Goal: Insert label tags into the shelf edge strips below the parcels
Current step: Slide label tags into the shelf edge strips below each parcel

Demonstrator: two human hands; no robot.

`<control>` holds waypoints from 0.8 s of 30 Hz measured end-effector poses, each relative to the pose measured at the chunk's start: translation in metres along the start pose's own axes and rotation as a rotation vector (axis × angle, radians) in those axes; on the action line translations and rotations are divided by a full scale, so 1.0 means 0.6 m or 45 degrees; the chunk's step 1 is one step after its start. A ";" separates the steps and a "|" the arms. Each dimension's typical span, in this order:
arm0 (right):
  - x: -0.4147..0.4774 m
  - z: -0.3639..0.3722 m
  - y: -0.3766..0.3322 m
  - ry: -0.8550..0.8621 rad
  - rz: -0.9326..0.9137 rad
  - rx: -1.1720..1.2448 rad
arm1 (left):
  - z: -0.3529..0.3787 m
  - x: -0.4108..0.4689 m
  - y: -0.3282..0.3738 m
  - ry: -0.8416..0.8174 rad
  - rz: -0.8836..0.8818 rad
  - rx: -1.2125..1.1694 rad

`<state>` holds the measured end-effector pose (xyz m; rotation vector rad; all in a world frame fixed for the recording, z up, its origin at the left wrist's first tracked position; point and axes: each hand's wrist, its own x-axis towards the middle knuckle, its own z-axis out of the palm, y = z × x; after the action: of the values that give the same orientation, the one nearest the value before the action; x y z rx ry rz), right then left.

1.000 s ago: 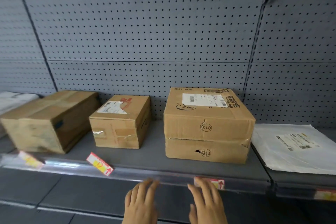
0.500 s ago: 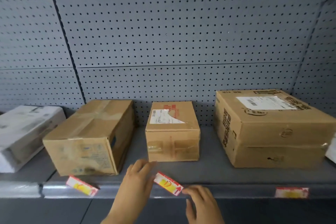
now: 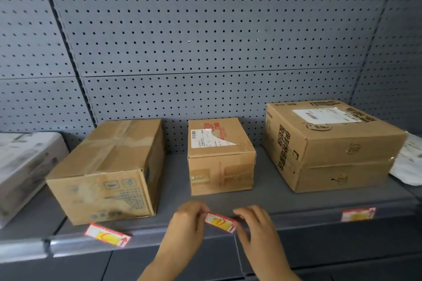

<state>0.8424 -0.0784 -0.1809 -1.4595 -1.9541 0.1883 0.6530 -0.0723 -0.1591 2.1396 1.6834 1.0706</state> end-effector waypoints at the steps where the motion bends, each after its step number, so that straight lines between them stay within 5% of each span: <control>1: 0.002 -0.004 -0.002 -0.023 -0.032 -0.019 | 0.003 -0.004 0.002 -0.004 0.031 0.028; 16: 0.023 -0.038 -0.003 -0.326 -0.214 -0.358 | 0.030 -0.035 0.024 0.010 -0.054 0.033; 24: 0.032 -0.048 -0.002 -0.352 -0.278 -0.353 | 0.043 -0.031 0.021 0.121 0.198 0.494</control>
<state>0.8560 -0.0693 -0.1500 -1.4361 -2.4275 0.0210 0.6775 -0.0869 -0.1780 2.5288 1.9273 0.9598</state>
